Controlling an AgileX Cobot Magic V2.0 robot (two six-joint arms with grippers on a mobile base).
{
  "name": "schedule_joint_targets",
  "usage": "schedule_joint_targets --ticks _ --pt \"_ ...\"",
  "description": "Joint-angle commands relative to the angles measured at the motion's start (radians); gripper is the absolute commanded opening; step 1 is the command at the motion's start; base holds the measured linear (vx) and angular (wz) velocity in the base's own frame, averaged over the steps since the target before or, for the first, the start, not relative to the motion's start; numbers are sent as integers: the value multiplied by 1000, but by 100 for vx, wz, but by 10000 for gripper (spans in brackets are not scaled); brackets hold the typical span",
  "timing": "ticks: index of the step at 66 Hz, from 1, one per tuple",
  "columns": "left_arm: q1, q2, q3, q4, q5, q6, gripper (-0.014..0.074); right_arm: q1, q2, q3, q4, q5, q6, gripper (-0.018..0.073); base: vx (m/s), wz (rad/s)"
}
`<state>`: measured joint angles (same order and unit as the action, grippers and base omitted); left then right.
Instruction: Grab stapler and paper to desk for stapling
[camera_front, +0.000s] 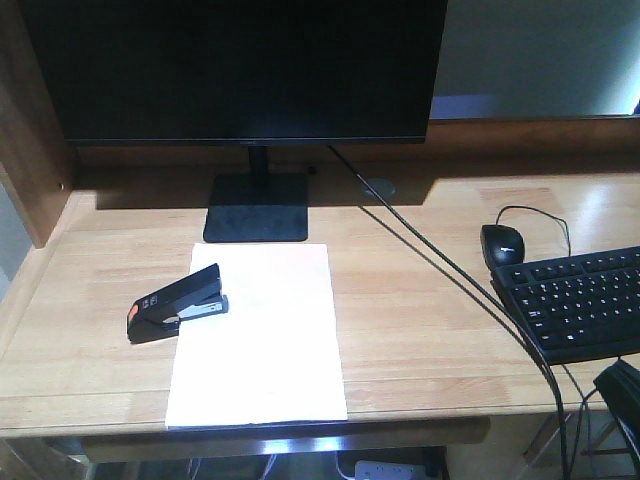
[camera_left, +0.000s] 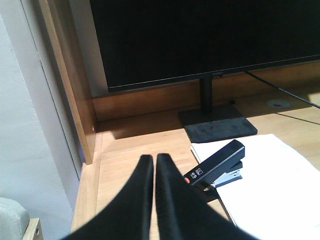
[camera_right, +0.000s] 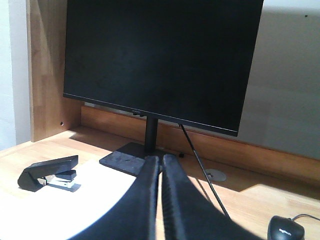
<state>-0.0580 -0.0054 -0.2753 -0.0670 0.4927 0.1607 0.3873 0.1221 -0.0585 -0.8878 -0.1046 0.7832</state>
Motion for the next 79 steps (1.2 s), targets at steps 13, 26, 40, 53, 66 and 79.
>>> schedule_joint_targets --ticks 13,26,40,53,66,79 --pt "1 12 -25 -9 -65 -2 -6 -2 7 -29 -4 -50 -8 -9 0 0" --pt "1 11 -25 -7 -84 -1 -6 -2 7 -29 -4 -50 -8 -9 0 0" --pt "1 -22 101 -5 -302 -112 -6 -2 7 -29 -4 -50 -8 -9 0 0" --pt "1 -23 259 26 -409 -161 -6 -2 7 -29 -4 -50 -8 -9 0 0" --pt "1 -23 331 80 -409 -161 -6 -2 7 -29 -4 -50 -8 -9 0 0" --pt "-4 -23 331 77 -403 -161 -6 -2 7 -29 -4 -51 -4 -9 0 0"
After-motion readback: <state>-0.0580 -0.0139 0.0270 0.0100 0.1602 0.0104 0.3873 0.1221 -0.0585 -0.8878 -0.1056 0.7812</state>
